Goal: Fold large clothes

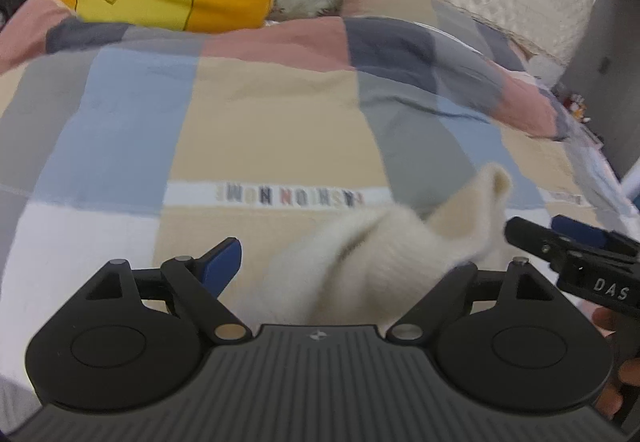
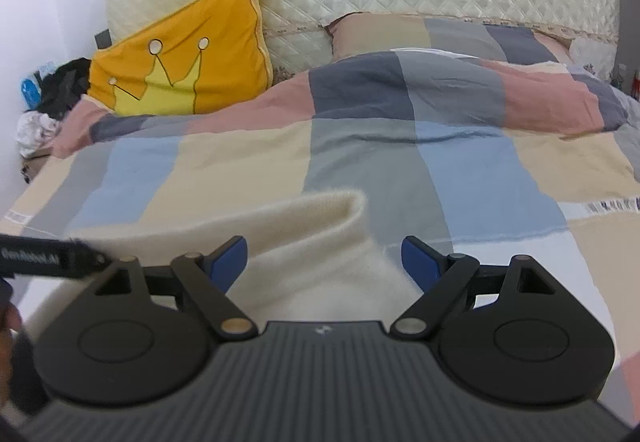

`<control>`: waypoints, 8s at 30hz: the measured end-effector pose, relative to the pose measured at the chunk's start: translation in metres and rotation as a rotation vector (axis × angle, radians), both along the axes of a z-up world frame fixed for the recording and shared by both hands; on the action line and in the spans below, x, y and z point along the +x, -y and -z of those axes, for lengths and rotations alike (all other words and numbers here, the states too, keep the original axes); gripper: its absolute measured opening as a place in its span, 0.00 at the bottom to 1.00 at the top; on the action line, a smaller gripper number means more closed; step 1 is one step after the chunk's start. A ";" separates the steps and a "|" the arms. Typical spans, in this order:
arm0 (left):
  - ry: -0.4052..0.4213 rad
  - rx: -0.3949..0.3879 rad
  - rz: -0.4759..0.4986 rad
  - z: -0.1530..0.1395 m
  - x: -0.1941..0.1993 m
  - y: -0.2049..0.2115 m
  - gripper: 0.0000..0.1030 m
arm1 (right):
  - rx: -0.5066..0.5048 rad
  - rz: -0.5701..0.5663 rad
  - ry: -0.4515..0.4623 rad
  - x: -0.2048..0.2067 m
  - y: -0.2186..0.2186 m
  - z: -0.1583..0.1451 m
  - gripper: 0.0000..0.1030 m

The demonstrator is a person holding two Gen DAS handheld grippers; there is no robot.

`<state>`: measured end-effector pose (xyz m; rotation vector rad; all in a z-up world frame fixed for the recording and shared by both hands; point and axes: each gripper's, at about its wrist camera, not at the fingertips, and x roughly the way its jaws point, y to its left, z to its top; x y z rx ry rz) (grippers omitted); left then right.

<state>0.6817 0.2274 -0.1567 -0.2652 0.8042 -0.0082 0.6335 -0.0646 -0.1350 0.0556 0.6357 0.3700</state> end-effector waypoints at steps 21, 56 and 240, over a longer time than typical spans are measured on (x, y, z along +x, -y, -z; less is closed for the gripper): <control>0.075 0.021 0.036 0.006 -0.017 0.043 0.90 | 0.196 0.040 -0.060 -0.084 0.016 0.068 0.83; 0.211 -0.050 -0.031 -0.095 -0.287 0.034 0.90 | 0.121 -0.017 0.063 -0.283 0.081 0.002 0.83; -0.331 -0.442 -0.471 0.015 -0.517 -0.023 0.39 | 0.036 -0.313 -0.187 -0.375 0.045 0.061 0.83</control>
